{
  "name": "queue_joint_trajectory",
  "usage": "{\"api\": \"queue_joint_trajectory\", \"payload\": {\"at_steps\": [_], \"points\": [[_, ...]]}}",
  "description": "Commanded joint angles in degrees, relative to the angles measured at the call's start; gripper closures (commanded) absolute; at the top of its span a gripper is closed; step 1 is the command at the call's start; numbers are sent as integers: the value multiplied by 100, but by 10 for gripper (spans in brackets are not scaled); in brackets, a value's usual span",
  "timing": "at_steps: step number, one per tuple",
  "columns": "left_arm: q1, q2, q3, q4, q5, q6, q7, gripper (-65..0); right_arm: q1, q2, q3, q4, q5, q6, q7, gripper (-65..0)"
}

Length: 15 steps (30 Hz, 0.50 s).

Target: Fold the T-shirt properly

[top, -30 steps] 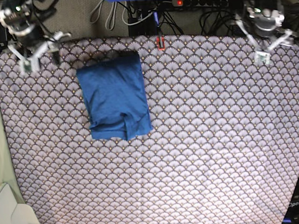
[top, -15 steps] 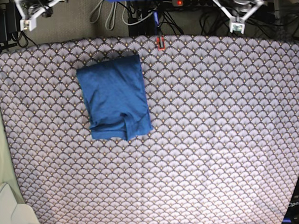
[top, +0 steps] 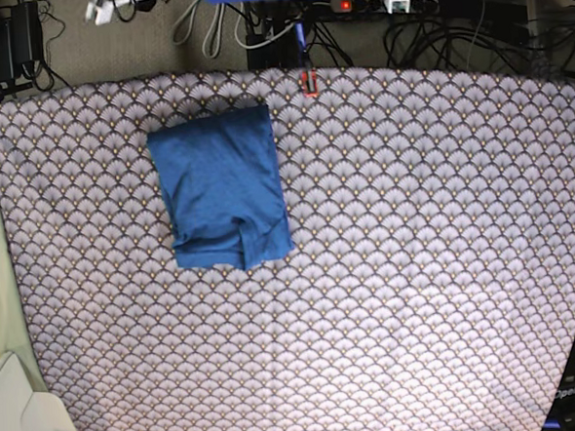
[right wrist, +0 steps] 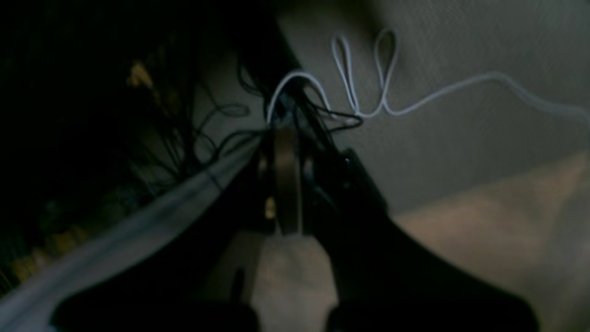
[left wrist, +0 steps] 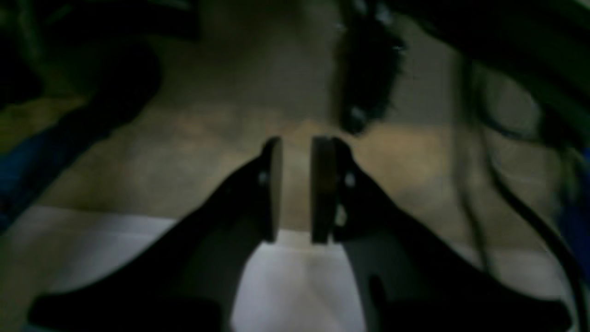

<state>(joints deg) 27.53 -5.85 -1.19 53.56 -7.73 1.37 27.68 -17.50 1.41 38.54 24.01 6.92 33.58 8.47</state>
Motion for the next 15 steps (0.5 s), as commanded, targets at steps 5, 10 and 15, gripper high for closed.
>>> {"api": "queue_joint_trajectory", "payload": {"at_steps": [5,10,15], "points": [[-867,0,18,-1826,56,-36,-997,-46,163,118,-826,-832,-239,-303,1399,-11],[-1966,-9,18,-4130,548,0,-2104,-2,286,101,-1723,-876,-819,-2035,1417,-11],[-2370,26,-35,-4974,768,96,-2562,-2,435,118,-2470,-893,-1435,-3741,1109,-11]]}}
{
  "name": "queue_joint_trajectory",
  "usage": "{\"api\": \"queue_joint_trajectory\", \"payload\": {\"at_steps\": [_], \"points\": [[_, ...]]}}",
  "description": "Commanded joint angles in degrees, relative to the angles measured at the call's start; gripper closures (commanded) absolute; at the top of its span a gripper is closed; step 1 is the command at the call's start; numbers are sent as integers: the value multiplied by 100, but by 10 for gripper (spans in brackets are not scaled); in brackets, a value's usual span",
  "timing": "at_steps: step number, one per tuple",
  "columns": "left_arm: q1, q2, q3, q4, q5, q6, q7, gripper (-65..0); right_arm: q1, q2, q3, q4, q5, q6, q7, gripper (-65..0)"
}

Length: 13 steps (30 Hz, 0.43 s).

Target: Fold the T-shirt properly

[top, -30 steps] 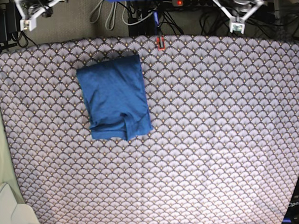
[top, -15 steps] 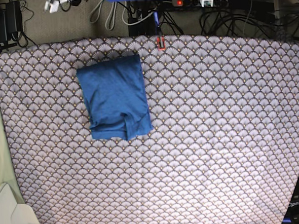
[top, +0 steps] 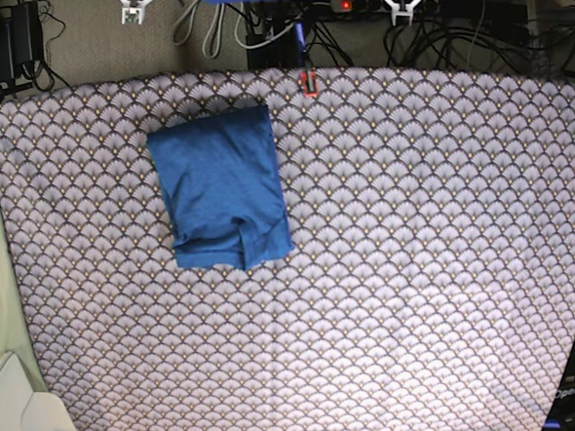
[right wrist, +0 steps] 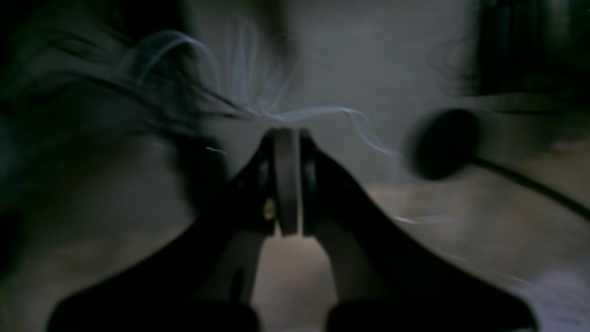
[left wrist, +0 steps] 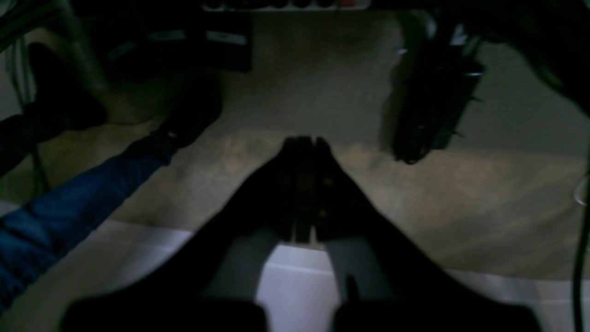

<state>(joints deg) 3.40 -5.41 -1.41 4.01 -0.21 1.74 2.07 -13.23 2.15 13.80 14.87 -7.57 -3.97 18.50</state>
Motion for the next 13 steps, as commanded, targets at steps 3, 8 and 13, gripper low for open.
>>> {"api": "queue_joint_trajectory", "payload": {"at_steps": [3,8,13], "points": [[34,9,14,-10,25,639,-61,-3,290,79,-277,-454,-302,-390,-114,-11],[34,167,-30,-10,16,789,-97,-3,537,185,-277,-815,-390,-425,-123,-11],[16,273,-294,-1,-388,798,-105,-3,519,167,-277,-815,-390,-425,-114,-11]]}}
